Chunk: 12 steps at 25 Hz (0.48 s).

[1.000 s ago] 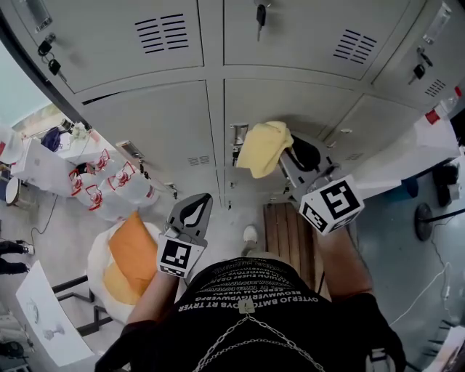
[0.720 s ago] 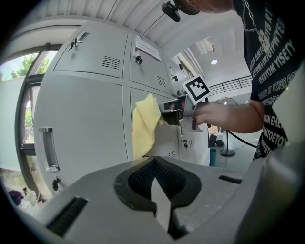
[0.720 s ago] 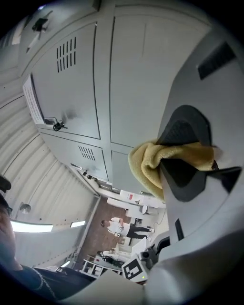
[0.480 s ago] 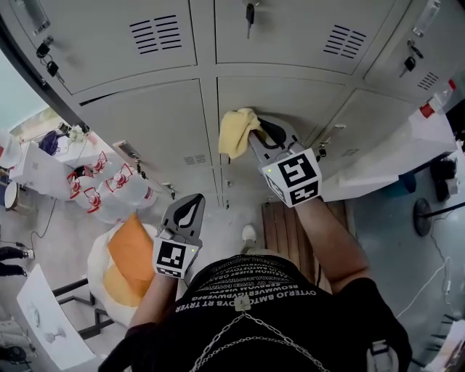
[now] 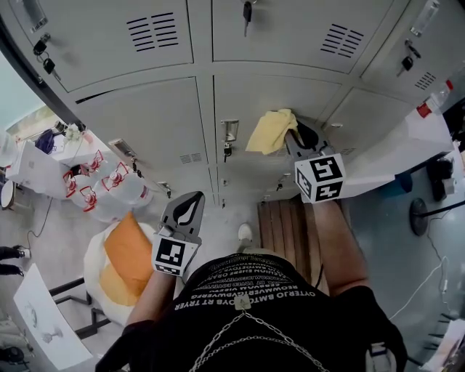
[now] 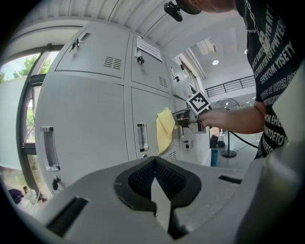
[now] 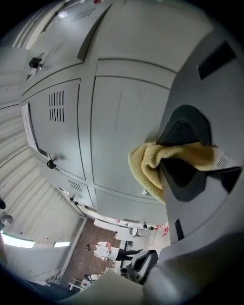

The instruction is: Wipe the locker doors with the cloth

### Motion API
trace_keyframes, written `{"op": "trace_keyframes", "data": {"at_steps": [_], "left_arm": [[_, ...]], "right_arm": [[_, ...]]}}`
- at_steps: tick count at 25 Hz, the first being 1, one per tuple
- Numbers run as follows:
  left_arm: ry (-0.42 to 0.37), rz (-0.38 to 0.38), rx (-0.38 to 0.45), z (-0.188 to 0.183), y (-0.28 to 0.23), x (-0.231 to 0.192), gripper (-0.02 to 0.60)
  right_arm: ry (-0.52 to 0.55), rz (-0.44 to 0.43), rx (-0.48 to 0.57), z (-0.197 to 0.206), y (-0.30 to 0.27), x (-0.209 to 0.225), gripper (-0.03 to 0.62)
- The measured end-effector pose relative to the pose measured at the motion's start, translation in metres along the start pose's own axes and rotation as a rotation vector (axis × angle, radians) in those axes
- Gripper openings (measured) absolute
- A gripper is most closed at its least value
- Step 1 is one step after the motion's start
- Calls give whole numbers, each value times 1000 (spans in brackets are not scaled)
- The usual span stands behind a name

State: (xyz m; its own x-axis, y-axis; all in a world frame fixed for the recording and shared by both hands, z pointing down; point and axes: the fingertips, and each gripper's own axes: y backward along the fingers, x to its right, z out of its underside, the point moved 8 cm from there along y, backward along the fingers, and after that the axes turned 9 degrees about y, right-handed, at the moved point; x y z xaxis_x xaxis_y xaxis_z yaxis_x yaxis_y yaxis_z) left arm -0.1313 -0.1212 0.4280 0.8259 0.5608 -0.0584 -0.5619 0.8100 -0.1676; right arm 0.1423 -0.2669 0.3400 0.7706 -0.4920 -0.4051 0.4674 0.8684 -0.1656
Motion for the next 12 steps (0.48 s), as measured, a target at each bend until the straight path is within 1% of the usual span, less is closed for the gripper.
{"op": "trace_keyframes", "data": {"at_steps": [3, 8, 10, 12], "left_arm": [[-6, 10, -1, -2, -3, 1, 5], [-12, 26, -4, -3, -4, 5, 5], [-14, 29, -4, -3, -4, 6, 5], [-15, 31, -2, -4, -4, 6, 5]], "right_arm": [[-2, 59, -45, 20, 11, 17, 64], [-50, 135, -108, 48, 28, 38, 64], [-61, 142, -117, 52, 33, 36, 63], [-64, 112, -102, 51, 35, 23, 63]]}}
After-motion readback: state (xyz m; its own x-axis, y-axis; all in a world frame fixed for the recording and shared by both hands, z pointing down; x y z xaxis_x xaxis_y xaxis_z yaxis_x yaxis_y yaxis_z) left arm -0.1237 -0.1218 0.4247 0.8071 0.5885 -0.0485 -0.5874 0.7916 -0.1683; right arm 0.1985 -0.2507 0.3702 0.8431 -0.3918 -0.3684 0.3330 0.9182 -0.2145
